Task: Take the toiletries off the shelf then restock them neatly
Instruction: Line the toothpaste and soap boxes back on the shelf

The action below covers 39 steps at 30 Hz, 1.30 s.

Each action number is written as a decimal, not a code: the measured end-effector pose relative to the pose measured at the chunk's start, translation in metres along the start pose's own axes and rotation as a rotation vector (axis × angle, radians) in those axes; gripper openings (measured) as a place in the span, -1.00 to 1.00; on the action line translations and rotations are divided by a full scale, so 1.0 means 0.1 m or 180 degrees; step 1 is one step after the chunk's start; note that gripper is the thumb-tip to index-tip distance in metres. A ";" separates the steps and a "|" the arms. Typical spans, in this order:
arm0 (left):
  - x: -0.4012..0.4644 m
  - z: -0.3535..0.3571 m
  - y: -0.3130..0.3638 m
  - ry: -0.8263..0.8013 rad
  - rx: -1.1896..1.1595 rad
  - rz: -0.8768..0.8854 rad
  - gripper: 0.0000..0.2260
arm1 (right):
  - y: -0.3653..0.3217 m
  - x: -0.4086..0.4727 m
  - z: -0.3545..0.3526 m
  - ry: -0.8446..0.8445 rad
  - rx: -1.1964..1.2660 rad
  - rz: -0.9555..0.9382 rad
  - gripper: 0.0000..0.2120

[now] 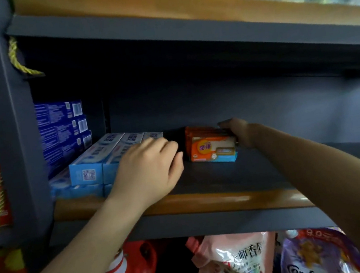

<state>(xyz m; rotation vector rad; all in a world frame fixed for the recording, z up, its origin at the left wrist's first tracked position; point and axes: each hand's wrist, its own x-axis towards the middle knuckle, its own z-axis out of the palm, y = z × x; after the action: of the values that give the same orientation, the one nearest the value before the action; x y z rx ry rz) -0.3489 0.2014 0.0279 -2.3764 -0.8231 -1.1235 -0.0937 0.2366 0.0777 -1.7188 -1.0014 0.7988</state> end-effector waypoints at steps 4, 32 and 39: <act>0.01 0.03 0.00 -0.0070 0.0174 -0.0209 -0.66 | 0.04 0.16 0.03 -0.0024 0.0085 0.0232 -0.84; -0.01 -0.10 -0.11 -0.0394 0.0175 -0.0383 -0.45 | 0.07 0.17 0.19 -0.0118 0.0384 0.0009 -0.86; -0.18 -0.15 -0.11 0.0042 0.0153 -0.0136 -0.57 | 0.01 -0.11 0.17 0.0013 0.0528 0.0167 -0.74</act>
<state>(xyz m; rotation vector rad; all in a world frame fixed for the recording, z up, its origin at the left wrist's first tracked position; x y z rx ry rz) -0.3739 0.1956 0.0236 -2.3202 -0.8905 -1.1221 -0.1131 0.2333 0.0714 -1.6090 -0.8654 0.8868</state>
